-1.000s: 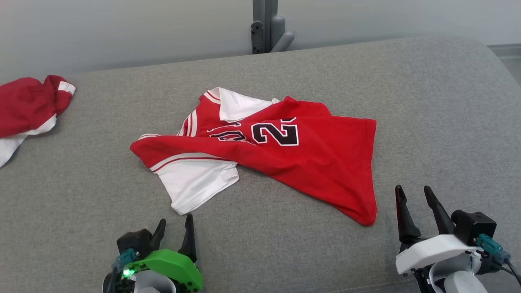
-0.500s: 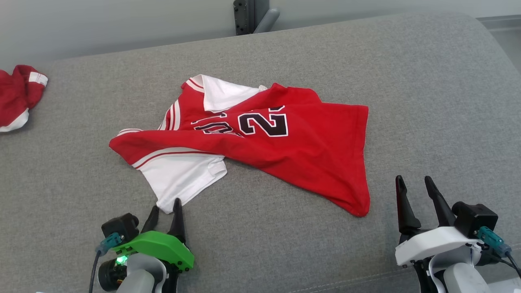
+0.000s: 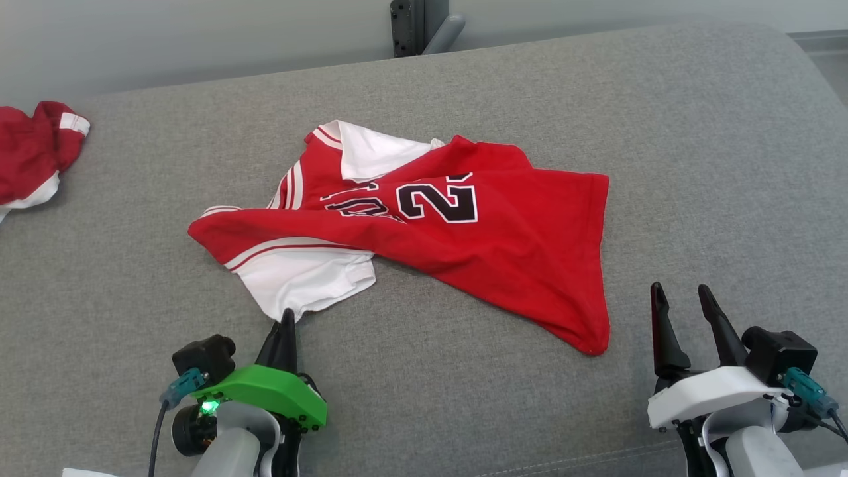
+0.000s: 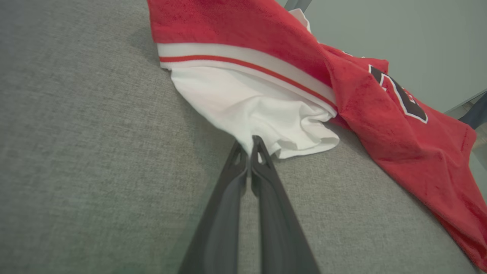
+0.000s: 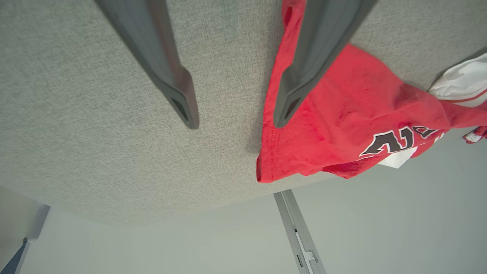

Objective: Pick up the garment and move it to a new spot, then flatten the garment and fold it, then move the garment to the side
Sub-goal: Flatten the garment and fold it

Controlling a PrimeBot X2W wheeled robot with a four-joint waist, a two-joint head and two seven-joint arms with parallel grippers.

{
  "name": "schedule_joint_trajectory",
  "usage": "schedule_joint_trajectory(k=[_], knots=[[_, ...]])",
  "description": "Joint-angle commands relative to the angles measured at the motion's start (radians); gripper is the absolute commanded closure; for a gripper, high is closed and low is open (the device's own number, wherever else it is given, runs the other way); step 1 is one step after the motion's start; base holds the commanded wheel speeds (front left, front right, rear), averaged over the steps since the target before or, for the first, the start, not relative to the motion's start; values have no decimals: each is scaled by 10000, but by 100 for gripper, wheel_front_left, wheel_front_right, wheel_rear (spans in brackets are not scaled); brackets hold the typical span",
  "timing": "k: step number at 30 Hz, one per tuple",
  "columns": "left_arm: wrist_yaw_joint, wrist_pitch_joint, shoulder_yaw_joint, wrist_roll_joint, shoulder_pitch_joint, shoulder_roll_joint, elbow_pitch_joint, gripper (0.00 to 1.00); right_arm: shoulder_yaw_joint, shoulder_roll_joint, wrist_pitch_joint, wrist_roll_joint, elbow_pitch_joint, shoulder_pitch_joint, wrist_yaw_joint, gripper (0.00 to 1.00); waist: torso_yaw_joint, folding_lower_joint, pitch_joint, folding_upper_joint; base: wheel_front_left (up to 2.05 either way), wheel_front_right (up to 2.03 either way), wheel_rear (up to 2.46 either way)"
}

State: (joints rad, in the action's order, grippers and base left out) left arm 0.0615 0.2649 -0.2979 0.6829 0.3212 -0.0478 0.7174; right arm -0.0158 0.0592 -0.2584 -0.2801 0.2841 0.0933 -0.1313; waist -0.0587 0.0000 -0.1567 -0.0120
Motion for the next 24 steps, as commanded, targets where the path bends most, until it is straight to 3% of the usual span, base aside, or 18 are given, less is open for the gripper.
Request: schedule_joint_trajectory(k=[1,14,24], knots=[[-65,-13,123,-115,-240,-47,-214,100,-73,-2,-74,68,-41,-1,12,0,86,0,55,120,0,0,0],[-156,-13,1220,-921,-1890,-44,-2676,100,-404,-83,-62,71,53,-563,12,0,1060,0,568,120,0,0,0],[-359,-13,1562,-1050,-2778,-43,-3509,100,-456,-89,-55,-35,253,-824,12,0,1576,0,804,120,0,0,0]])
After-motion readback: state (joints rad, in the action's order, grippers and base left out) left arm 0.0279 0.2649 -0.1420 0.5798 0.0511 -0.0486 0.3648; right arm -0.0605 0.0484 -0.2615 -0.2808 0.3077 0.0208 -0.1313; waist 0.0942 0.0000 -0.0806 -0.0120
